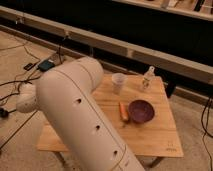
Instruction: Place the white sponge in the ceramic cup
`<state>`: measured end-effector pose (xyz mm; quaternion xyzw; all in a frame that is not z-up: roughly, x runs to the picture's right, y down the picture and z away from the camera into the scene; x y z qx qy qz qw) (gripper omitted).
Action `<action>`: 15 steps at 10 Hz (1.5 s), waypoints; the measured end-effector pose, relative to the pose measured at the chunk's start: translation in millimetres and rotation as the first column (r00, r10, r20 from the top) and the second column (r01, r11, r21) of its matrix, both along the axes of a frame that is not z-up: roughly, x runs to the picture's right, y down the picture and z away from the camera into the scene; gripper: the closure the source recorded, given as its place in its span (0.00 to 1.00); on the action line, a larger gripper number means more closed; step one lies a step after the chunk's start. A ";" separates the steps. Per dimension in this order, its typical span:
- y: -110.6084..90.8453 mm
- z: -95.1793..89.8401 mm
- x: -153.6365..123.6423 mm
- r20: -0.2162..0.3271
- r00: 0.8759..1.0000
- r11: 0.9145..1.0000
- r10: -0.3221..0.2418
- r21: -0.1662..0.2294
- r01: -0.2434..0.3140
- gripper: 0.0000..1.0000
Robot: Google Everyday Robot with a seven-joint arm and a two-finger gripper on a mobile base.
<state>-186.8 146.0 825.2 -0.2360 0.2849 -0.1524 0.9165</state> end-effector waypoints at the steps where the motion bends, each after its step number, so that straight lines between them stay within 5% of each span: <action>1: 5.1 2.9 -2.9 0.016 0.999 0.999 -0.035 -0.003 0.035 0.35; 5: 10.0 13.9 -13.7 0.069 0.985 0.987 -0.160 0.014 0.160 0.35; 9: 15.2 23.8 -35.9 0.126 0.949 0.957 -0.290 0.059 0.285 0.35; 15: 22.7 36.0 -39.7 0.117 0.918 0.925 -0.379 0.069 0.373 0.35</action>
